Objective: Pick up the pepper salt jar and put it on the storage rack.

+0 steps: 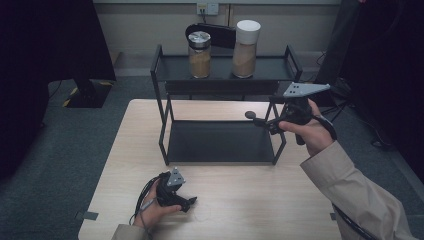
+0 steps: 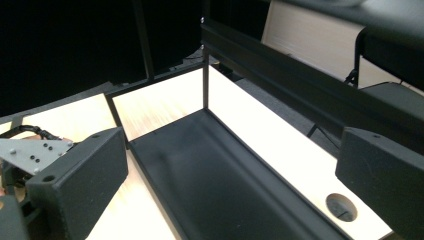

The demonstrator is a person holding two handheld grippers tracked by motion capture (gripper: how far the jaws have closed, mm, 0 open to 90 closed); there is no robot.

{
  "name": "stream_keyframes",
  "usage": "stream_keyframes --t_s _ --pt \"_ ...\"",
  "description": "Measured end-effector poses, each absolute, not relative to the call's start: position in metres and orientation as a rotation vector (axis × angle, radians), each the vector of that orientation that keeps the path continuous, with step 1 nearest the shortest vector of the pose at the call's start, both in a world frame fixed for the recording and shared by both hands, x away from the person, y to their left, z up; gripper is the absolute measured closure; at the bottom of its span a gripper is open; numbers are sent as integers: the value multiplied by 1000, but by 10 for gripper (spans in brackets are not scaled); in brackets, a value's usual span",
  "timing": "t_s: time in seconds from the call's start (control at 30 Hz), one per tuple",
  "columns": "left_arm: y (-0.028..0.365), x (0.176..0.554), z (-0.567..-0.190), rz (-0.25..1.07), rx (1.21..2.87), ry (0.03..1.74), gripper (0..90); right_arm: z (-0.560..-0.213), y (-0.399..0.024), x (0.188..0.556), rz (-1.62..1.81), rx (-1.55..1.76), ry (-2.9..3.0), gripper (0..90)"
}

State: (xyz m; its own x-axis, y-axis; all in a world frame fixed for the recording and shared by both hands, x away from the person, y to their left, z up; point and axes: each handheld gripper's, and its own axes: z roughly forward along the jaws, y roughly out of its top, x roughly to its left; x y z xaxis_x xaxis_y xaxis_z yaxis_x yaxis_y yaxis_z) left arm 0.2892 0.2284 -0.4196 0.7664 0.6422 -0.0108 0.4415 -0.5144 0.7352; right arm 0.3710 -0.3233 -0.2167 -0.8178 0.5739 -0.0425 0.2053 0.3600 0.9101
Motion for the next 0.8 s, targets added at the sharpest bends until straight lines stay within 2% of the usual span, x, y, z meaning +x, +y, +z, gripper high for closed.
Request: stream_keyframes --t_s 0.8 --pt "228 289 -420 338 2197 806 0 -288 -327 362 1448 712 2339 0"
